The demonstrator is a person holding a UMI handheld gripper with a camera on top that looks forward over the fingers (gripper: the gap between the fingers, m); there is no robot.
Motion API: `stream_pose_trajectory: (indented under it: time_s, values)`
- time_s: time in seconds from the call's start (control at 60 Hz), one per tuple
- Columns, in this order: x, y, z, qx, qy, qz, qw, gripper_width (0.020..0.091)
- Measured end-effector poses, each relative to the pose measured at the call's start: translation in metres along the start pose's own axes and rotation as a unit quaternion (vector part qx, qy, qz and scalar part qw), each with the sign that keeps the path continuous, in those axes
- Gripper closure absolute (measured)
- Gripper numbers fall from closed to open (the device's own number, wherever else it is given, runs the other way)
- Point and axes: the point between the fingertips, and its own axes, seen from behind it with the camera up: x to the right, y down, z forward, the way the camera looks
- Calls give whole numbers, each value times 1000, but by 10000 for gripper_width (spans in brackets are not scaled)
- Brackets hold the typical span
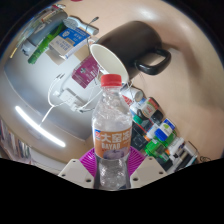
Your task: Pour water
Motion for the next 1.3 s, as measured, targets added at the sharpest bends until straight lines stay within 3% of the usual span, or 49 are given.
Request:
stream_pose_trajectory:
  time_s: [0.15,0.267,0.35,0.433,0.55,0.617,0.7,0.75,0.8,0.9,0.967,1.133,1.2,1.3]
  values:
    - [-3,0,0,-3,13,-33,999,747]
    - [-8,6,-7,-20,49,-176,983,746]
    - [-31,10,-18,-19,70,-349,934,747]
    - [-80,-6,-43,8,67,-522,850,748]
    - [-189,-42,-82,110,55,-711,692,745]
    - [-231,-67,-108,177,79,-772,605,739]
    - [-273,-125,-150,245,88,-821,508,733]
    - [-278,-165,-162,288,122,-831,460,726]
    - [-272,-209,-176,310,154,-838,422,705]
    - [-245,-282,-192,318,216,-832,399,688]
    - [-220,-302,-191,306,213,-836,402,682]
    - [-196,-331,-183,284,218,-856,374,657]
    - [-178,-345,-183,272,232,-854,380,613]
    - [-184,-341,-182,285,193,-861,373,623]
